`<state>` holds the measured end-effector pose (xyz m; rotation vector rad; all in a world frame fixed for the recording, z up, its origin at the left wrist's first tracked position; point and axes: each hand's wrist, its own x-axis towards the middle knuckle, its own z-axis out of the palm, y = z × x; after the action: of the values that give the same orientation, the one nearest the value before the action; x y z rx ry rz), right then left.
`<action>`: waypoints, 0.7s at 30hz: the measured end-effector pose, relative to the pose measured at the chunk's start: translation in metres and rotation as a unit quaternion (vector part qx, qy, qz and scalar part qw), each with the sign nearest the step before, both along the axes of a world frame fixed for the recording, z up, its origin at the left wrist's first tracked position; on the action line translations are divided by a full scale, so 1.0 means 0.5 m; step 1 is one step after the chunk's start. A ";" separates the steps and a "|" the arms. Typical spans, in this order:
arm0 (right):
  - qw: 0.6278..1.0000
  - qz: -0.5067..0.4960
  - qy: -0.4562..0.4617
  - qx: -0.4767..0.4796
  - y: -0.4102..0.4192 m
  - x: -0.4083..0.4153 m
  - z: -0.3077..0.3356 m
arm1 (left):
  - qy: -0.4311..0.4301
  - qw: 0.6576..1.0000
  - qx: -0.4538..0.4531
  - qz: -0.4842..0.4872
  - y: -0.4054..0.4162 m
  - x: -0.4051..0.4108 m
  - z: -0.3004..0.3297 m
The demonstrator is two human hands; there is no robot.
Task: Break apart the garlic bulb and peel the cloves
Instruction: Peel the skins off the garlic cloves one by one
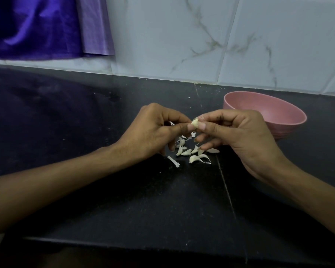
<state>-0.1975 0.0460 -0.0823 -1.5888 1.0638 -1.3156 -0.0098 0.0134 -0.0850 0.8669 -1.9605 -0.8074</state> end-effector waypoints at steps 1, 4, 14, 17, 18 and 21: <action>1.000 -0.002 -0.001 0.000 -0.001 0.001 -0.001 | -0.001 1.000 -0.003 -0.004 -0.001 0.000 -0.001; 1.000 -0.009 -0.001 0.000 -0.001 0.002 -0.002 | -0.023 0.999 -0.031 -0.009 -0.004 0.002 -0.006; 1.000 -0.011 -0.007 0.004 -0.001 0.000 -0.002 | -0.087 0.987 -0.132 -0.006 -0.012 0.005 -0.012; 1.000 -0.014 -0.004 0.006 -0.001 -0.001 -0.003 | -0.090 0.987 -0.133 -0.003 -0.012 0.004 -0.013; 1.000 -0.015 -0.005 0.008 -0.001 -0.001 -0.003 | -0.090 0.987 -0.136 -0.002 -0.012 0.004 -0.013; 1.000 -0.016 -0.006 0.009 -0.001 0.000 -0.003 | -0.090 0.985 -0.149 0.000 -0.014 0.004 -0.014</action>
<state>-0.1975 0.0453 -0.0841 -1.5544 1.0957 -1.3308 -0.0081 0.0062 -0.0923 0.7818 -2.1698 -0.4297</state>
